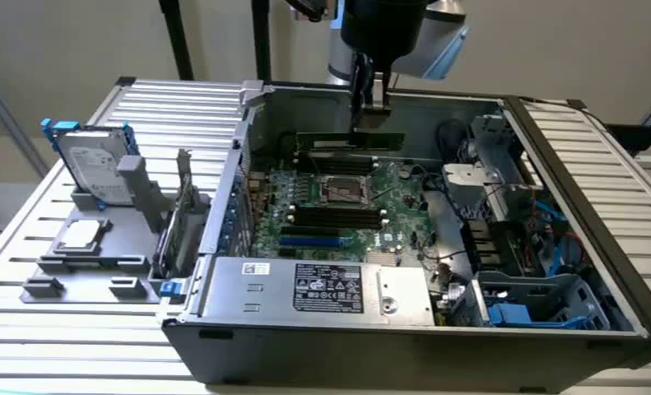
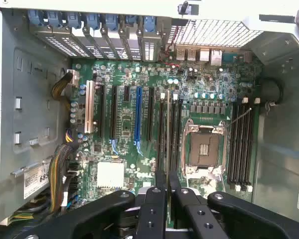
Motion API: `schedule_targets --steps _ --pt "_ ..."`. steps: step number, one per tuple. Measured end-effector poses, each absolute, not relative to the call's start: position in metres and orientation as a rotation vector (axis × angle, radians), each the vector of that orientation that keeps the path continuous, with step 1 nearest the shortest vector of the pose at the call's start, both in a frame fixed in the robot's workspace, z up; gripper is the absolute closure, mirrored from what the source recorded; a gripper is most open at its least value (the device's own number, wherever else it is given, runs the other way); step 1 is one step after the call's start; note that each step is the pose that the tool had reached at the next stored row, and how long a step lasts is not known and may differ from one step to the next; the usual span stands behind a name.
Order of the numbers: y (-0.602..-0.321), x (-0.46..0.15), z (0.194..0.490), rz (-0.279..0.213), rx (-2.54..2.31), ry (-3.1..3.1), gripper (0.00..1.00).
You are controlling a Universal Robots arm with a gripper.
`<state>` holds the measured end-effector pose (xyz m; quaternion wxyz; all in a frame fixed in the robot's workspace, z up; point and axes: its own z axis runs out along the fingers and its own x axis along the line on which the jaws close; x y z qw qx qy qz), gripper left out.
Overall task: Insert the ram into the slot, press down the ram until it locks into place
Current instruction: 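Insert the ram into the slot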
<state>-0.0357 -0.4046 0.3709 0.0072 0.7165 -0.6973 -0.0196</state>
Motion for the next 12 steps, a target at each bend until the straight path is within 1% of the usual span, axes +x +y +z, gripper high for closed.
schedule_targets --steps 8,12 --pt "-0.4047 -0.0357 0.3709 -0.065 2.242 -2.182 0.87" --pt "-0.4044 -0.0359 0.3646 -0.064 2.241 -2.183 0.87"
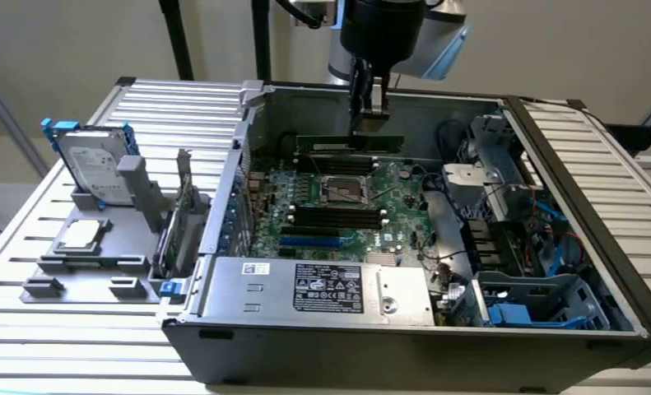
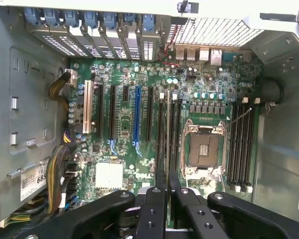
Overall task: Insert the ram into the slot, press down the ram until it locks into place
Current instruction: 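Insert the ram into the slot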
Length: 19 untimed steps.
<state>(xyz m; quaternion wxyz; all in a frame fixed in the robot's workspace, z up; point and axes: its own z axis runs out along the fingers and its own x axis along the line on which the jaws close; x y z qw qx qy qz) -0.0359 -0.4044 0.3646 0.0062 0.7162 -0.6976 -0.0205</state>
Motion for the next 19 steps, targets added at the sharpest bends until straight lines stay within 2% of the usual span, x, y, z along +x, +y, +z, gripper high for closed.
schedule_targets --steps 19 --pt "-0.404 -0.034 0.331 -0.07 2.195 -2.225 0.87"
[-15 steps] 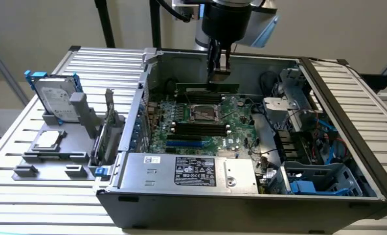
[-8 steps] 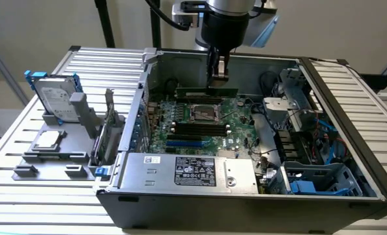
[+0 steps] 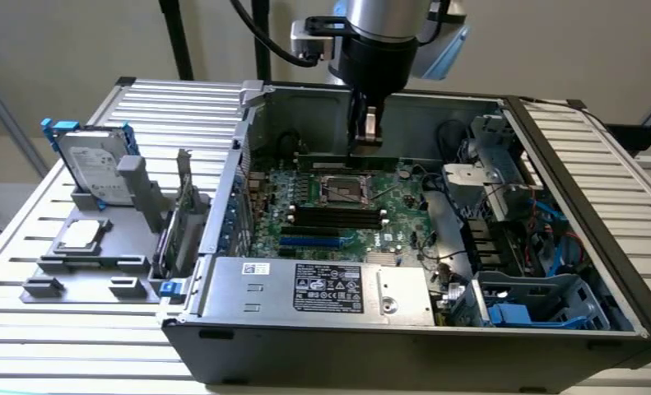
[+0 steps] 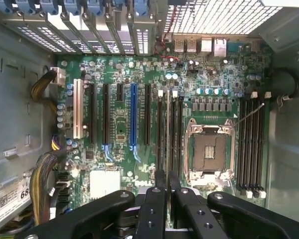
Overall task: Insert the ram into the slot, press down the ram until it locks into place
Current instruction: 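Insert the ram into the slot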
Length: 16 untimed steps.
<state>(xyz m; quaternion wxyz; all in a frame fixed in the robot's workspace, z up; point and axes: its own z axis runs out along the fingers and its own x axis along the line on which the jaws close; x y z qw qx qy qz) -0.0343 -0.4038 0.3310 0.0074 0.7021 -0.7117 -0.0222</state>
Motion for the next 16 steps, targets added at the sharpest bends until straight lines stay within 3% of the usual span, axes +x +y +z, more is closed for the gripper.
schedule_targets --steps 16 --pt "-0.405 -0.017 0.313 -0.109 2.156 -2.226 0.87"
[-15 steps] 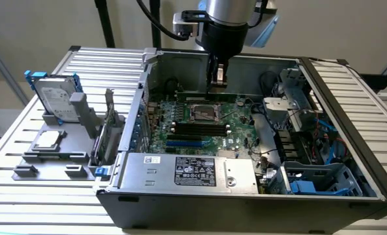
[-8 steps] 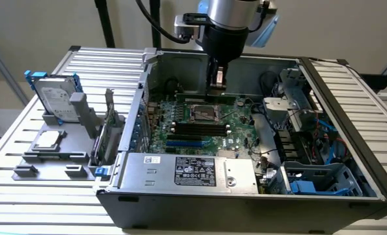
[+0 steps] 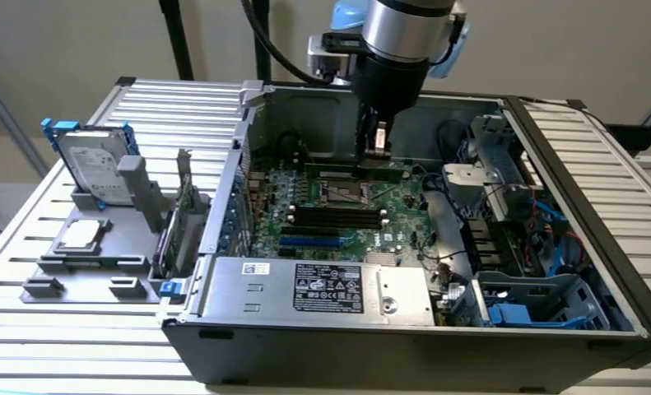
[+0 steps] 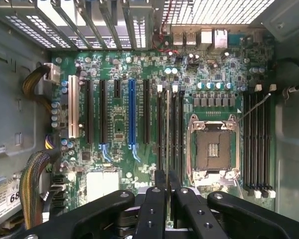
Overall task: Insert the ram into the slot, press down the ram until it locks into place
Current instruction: 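Insert the ram into the slot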
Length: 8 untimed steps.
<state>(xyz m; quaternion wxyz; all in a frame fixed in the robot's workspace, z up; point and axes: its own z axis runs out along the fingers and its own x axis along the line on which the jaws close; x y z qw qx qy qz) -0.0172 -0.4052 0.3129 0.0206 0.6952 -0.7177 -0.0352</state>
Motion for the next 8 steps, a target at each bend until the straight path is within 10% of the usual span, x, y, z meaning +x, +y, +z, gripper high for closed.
schedule_targets --steps 8 --pt "-0.416 -0.017 0.298 -0.109 2.156 -2.226 0.87"
